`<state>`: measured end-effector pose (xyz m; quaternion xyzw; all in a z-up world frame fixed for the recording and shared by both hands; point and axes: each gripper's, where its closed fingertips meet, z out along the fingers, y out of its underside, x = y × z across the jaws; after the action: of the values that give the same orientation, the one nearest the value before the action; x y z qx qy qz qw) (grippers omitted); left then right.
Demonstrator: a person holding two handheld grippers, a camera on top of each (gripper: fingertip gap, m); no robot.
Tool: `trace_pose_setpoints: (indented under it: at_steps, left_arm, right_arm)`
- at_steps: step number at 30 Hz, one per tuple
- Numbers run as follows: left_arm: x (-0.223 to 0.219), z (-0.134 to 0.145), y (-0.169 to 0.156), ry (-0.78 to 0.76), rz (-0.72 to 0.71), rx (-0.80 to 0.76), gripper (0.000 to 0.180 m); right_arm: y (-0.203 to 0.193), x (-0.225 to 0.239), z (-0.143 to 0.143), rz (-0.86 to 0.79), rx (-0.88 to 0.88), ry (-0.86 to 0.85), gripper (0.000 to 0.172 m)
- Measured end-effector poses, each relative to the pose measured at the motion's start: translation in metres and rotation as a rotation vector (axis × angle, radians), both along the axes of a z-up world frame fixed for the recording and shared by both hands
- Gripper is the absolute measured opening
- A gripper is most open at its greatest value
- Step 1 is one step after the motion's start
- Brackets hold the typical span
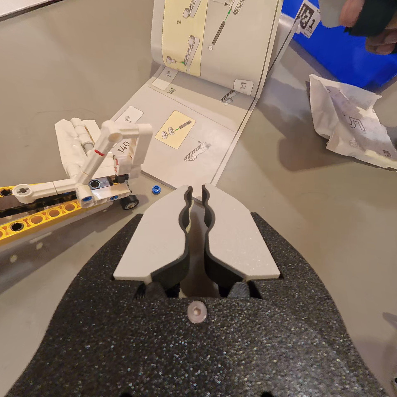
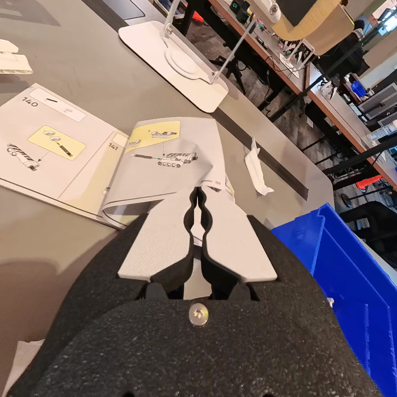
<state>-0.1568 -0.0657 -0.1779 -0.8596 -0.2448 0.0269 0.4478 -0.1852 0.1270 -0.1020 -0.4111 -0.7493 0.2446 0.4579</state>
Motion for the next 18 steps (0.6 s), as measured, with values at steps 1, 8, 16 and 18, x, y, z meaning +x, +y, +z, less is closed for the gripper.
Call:
trace_pose_setpoints:
  at_steps: [1,8,16,18]
  left_arm:
    - [0.000,0.000,0.000,0.000,-0.001,-0.001,0.009]
    - [0.002,0.002,0.000,0.002,-0.009,0.010,0.009]
    - [0.008,0.007,0.000,-0.035,-0.027,0.057,0.009]
    - [0.009,0.009,0.000,-0.061,-0.028,0.082,0.009]
  right_arm:
    - [0.002,0.000,0.000,-0.010,0.002,-0.003,0.000]
    - [0.031,-0.001,0.011,-0.138,0.118,-0.017,0.000]
    - [0.060,0.007,0.013,-0.209,0.260,-0.119,0.000]
    - [0.065,0.007,0.013,-0.218,0.261,-0.134,0.000]
